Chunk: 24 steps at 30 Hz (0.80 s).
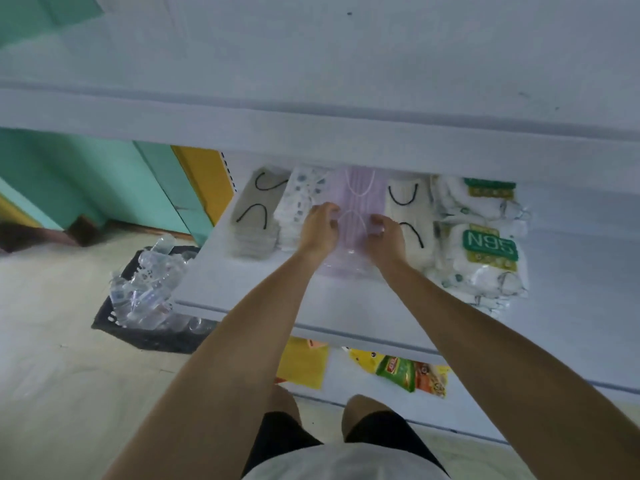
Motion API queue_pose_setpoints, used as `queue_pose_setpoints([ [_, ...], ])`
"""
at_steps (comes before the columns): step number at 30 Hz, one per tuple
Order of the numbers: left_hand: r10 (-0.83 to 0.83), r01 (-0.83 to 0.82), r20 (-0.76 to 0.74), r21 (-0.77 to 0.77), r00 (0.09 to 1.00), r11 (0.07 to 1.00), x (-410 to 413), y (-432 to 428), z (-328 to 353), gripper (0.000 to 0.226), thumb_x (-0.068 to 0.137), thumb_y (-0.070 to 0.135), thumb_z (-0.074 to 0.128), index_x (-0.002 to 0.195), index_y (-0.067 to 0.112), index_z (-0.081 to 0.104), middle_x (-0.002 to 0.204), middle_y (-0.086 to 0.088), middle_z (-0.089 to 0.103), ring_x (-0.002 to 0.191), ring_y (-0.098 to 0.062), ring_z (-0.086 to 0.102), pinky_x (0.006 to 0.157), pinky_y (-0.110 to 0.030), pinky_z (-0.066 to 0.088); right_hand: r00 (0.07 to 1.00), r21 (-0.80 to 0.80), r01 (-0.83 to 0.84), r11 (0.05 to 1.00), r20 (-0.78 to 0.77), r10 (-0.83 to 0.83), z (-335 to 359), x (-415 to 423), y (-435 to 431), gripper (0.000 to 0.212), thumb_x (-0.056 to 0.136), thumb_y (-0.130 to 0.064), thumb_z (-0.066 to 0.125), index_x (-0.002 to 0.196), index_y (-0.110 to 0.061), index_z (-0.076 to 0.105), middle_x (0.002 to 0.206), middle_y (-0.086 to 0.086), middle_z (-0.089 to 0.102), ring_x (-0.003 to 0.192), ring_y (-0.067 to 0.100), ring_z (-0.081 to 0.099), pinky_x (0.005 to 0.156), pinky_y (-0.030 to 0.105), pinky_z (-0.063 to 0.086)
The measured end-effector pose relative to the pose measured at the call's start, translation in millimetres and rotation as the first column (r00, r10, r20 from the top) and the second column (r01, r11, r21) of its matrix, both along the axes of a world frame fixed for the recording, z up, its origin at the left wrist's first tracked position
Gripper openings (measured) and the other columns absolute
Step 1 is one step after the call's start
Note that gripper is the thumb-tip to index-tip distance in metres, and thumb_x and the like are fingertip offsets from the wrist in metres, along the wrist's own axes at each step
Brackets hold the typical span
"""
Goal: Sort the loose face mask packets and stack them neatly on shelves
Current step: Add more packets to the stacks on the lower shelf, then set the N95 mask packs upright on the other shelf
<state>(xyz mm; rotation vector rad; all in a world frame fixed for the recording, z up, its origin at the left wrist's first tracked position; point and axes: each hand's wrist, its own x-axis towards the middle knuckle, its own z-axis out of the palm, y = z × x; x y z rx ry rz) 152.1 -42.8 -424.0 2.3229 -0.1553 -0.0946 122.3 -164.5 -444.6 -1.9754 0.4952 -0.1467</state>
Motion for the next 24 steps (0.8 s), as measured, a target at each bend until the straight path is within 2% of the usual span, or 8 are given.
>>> queue_pose_setpoints([
  [2,-0.14,0.138,0.005,0.1,0.99,0.985,17.4,-1.8,-9.3,0.037,0.094,0.002,0.043,0.131,0.001,0.05,0.139,-0.019,0.041,0.123,-0.031,0.048,0.099,-0.027,0.036,0.997,0.001,0.041,0.999,-0.059,-0.041,-11.5,18.9,-2.1,0.041,0.088,0.007,0.042,0.126,-0.002,0.054,0.126,0.015,0.058,0.115,0.029,0.055,0.089,0.021,0.042],
  [4,-0.248,0.251,-0.041,0.228,0.968,0.941,25.4,-3.6,-21.0,0.04,0.095,0.004,0.042,0.135,0.0,0.046,0.146,-0.022,0.029,0.132,-0.033,0.038,0.107,-0.029,0.029,0.992,0.01,0.033,0.999,-0.118,-0.032,-22.1,30.9,-5.4,0.039,0.091,0.004,0.042,0.128,-0.001,0.052,0.13,0.018,0.054,0.118,0.033,0.052,0.1,0.03,0.041],
  [7,-0.294,0.281,-0.023,0.373,0.955,0.884,24.5,-5.7,-37.5,0.041,0.095,0.004,0.042,0.136,-0.001,0.043,0.155,-0.02,0.011,0.142,-0.034,0.017,0.116,-0.037,0.019,0.982,-0.046,-0.056,0.997,-0.181,0.047,-27.7,37.8,-6.2,0.041,0.093,0.001,0.042,0.133,-0.001,0.046,0.137,0.019,0.047,0.123,0.032,0.048,0.103,0.034,0.038],
  [10,-0.348,0.316,-0.011,0.448,0.937,0.836,19.6,-5.0,-41.3,0.039,0.093,0.003,0.042,0.132,0.0,0.048,0.154,-0.019,0.014,0.142,-0.032,0.018,0.112,-0.031,0.017,0.973,-0.062,-0.131,0.989,-0.202,0.116,-24.6,38.2,-4.6,0.041,0.093,0.0,0.042,0.134,0.002,0.044,0.137,0.02,0.046,0.124,0.032,0.046,0.099,0.032,0.037],
  [13,-0.357,0.338,-0.035,0.421,0.933,0.842,11.0,-2.4,-33.1,0.043,0.093,0.003,0.039,0.136,0.001,0.043,0.151,-0.018,0.023,0.139,-0.029,0.024,0.108,-0.026,0.015,0.971,-0.108,-0.175,0.979,-0.186,0.153,-14.7,34.0,-5.1,0.037,0.092,-0.002,0.045,0.128,0.003,0.048,0.132,0.021,0.05,0.119,0.032,0.05,0.092,0.03,0.04],
  [17,-0.312,0.321,-0.081,0.337,0.947,0.885,-7.2,-2.8,-17.0,0.049,0.094,0.0,0.038,0.142,0.0,0.033,0.151,-0.017,0.026,0.138,-0.029,0.027,0.11,-0.028,0.019,0.965,-0.124,-0.242,0.962,-0.134,0.226,6.6,13.6,-14.2,0.05,0.089,0.002,0.045,0.138,-0.002,0.038,0.146,0.013,0.036,0.133,0.023,0.036,0.099,0.018,0.028],
  [20,-0.234,0.247,-0.083,0.254,0.969,0.935,-26.2,-6.6,-1.8,0.049,0.093,0.0,0.038,0.142,0.002,0.035,0.149,-0.015,0.031,0.136,-0.029,0.032,0.11,-0.034,0.027,0.953,-0.134,-0.292,0.947,-0.121,0.277,24.9,-9.7,-28.6,0.051,0.089,0.001,0.045,0.139,-0.008,0.04,0.146,0.008,0.038,0.133,0.021,0.038,0.101,0.02,0.029],
  [24,-0.228,0.231,-0.038,0.211,0.973,0.95,-55.2,-24.9,9.1,0.045,0.094,0.003,0.04,0.139,0.007,0.041,0.143,-0.013,0.04,0.129,-0.029,0.041,0.101,-0.038,0.038,0.967,-0.145,-0.255,0.956,-0.057,0.249,43.9,-52.3,-62.2,0.044,0.09,-0.003,0.046,0.134,-0.01,0.046,0.14,0.008,0.044,0.128,0.019,0.043,0.103,0.024,0.032],
])
